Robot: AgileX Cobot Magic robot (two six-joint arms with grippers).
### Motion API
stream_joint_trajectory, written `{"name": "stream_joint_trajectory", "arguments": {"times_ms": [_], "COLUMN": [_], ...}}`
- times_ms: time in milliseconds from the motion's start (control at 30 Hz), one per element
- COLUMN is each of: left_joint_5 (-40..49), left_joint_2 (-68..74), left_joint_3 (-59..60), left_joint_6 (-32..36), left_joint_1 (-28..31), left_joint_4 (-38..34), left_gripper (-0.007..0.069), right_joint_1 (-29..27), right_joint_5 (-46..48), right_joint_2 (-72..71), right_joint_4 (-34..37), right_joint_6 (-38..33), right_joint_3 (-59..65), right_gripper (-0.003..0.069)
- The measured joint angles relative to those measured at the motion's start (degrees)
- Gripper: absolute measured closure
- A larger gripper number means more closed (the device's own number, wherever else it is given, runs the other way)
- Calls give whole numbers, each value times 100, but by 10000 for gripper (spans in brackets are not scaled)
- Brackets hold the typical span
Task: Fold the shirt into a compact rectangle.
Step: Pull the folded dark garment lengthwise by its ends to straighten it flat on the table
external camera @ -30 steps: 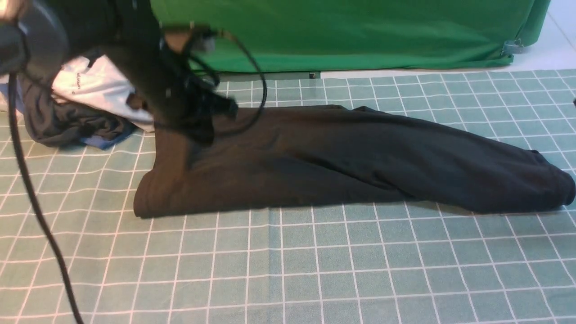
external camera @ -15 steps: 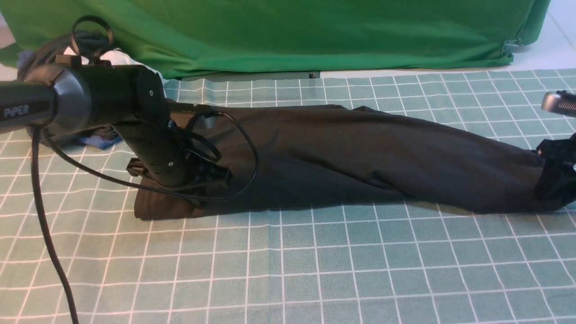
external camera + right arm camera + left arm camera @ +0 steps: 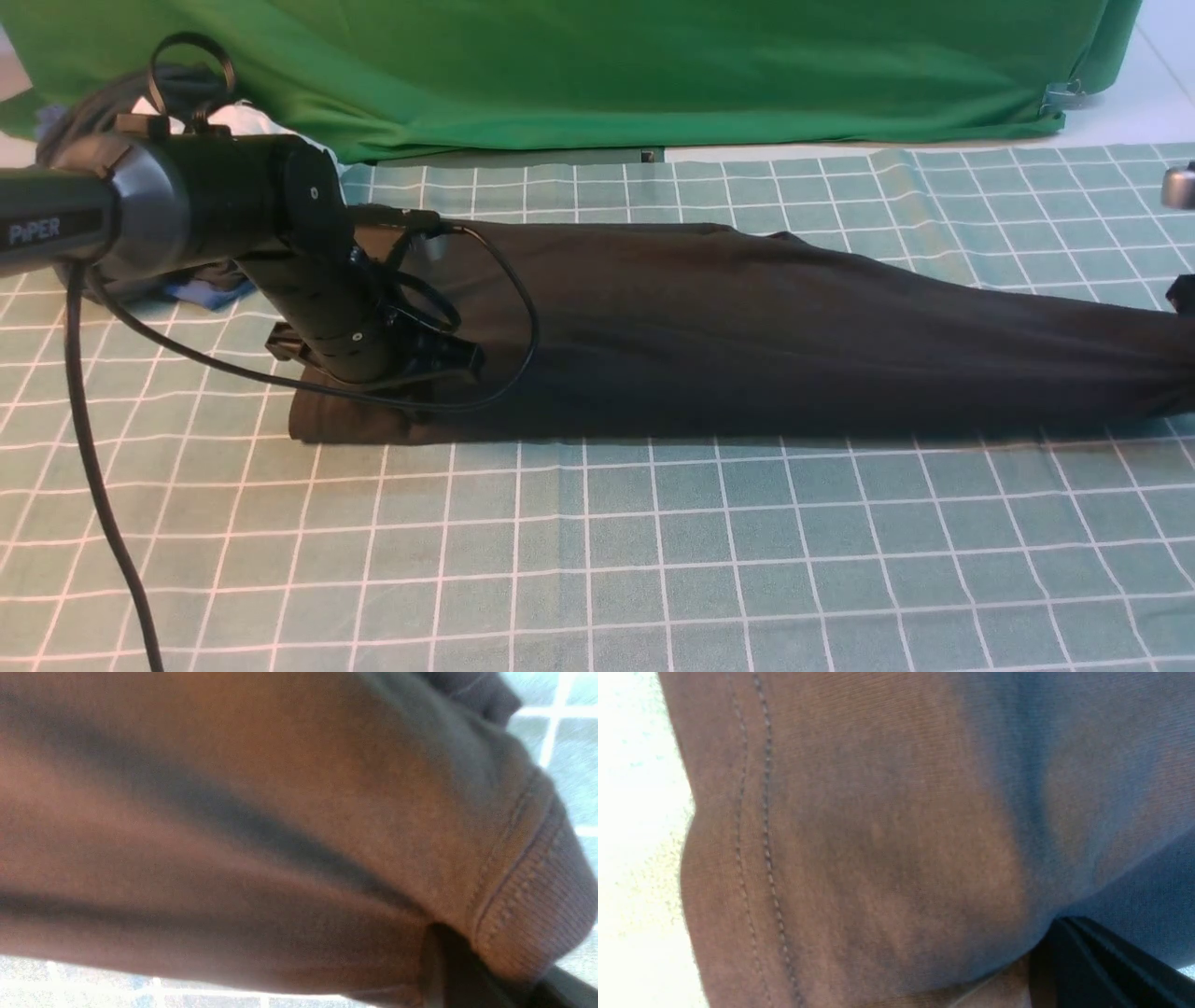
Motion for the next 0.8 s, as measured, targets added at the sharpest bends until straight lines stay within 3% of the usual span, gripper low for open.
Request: {"name": "stream_joint_trajectory", "arguments": {"times_ms": [133,200,233,267,367,533,800], "left_joint_5": [76,196,235,287,360,378,441], "left_joint_2": [0,0,-14,-39,-225,-720,-1225], "left_joint_3": [0,0,0,0,2,2,2], "left_joint_6": [0,0,0,0,0,-5,-11], "left_joint_1": [0,0,0,0,0,0,0], "left_joint_4": [0,0,0,12,58,65,58], "left_gripper": [613,613,613,613,613,613,613], "right_joint_1": [0,-7,-6,-10,-10,-10,186], "right_joint_5": [209,291,304,310,310,199,-1075], "right_joint_2": [0,0,0,-6,-111,-435,-281], "right_joint_4": [-69,-204,-232,-287,-328,-328,-13], "right_joint_6": [53,240,298,373,596,741,374], "right_joint_3": [-1,-1,-1,-1,-1,-1,-57], "right_gripper": [529,408,386,301,217,197,198]}}
